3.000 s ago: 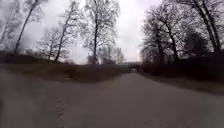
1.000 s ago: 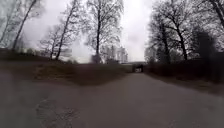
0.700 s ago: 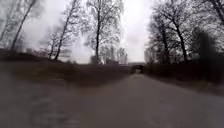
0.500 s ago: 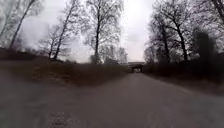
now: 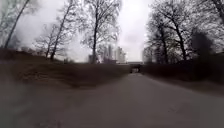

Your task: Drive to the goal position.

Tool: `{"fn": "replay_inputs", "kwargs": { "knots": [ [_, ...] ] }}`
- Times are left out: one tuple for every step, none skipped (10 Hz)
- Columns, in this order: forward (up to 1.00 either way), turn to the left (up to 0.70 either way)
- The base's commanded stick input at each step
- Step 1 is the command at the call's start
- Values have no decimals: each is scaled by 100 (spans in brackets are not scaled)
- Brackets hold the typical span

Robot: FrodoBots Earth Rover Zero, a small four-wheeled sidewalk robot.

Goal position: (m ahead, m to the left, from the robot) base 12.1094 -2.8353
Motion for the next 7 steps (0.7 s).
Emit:
{"fn": "replay_inputs", "kwargs": {
  "knots": [
    [70, 0],
    [70, 0],
    [70, 0],
    [70, 0],
    [70, 0],
    [70, 0],
    [70, 0]
  ]
}}
